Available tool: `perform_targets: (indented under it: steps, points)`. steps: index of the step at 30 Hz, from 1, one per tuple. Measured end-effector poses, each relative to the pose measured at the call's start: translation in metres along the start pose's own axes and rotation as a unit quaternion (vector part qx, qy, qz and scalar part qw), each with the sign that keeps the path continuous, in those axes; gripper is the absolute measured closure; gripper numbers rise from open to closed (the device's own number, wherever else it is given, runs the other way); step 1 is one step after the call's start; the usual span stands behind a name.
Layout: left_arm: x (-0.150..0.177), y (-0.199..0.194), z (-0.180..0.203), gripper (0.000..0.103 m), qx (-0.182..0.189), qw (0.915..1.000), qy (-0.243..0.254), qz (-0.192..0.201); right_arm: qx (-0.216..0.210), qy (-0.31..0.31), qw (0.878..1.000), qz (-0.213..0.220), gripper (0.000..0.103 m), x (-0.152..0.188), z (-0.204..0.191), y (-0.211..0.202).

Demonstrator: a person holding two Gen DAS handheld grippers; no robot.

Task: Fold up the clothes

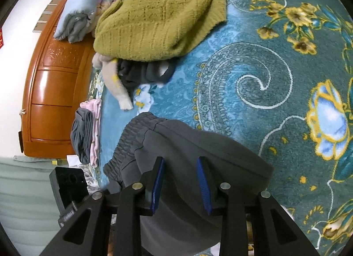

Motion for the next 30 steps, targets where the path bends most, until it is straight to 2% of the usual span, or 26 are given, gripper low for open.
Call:
perform_targets:
  steps: [3, 5, 7, 9, 14, 18, 20, 23, 26, 30]
  points:
    - [0.006, 0.005, 0.0, 0.044, -0.002, 1.0, 0.002, -0.003, 0.003, -0.004, 1.0, 0.0, 0.069, 0.0, -0.002, 0.0]
    - [0.007, 0.0, 0.008, 0.062, -0.003, 0.9998, 0.019, 0.009, 0.005, -0.007, 1.0, 0.001, 0.069, 0.001, -0.003, -0.001]
    - [0.006, -0.006, 0.02, 0.069, -0.01, 0.9987, 0.046, 0.021, 0.007, -0.007, 1.0, 0.005, 0.069, 0.001, -0.005, -0.003]
    - [0.008, -0.012, 0.033, 0.072, -0.02, 0.996, 0.079, 0.035, 0.006, -0.01, 1.0, 0.011, 0.069, 0.0, -0.008, -0.007]
    - [0.015, -0.039, 0.069, 0.076, -0.012, 0.9865, 0.145, 0.074, -0.02, -0.037, 0.998, 0.05, 0.069, -0.005, -0.034, -0.031]
    - [0.022, -0.081, 0.077, 0.076, 0.011, 0.9806, 0.153, 0.122, -0.052, -0.058, 0.994, 0.079, 0.069, -0.007, -0.059, -0.051]
    - [0.025, -0.104, 0.062, 0.076, 0.0, 0.9794, 0.132, 0.153, -0.068, -0.072, 0.991, 0.088, 0.069, -0.006, -0.074, -0.058]
    - [0.029, -0.123, 0.02, 0.076, -0.017, 0.9828, 0.045, 0.178, -0.085, -0.091, 0.989, 0.082, 0.065, 0.004, -0.092, -0.056]
    - [0.032, -0.122, -0.034, 0.076, -0.042, 0.9826, -0.069, 0.168, -0.095, -0.109, 0.987, 0.063, 0.063, 0.017, -0.109, -0.045]
    - [0.036, -0.11, -0.075, 0.076, -0.034, 0.9779, -0.149, 0.142, -0.092, -0.133, 0.987, 0.022, 0.063, 0.04, -0.122, -0.024]
Point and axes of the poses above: each gripper's, at about its wrist camera, not at the fingertips, and y roughly the way its jaws point, z to its right, x to its underside, the point moved 4 cm from there along y, roughly the way its jaws point, and after that the axes turned 9 degrees about z, right-handed, at the moved point
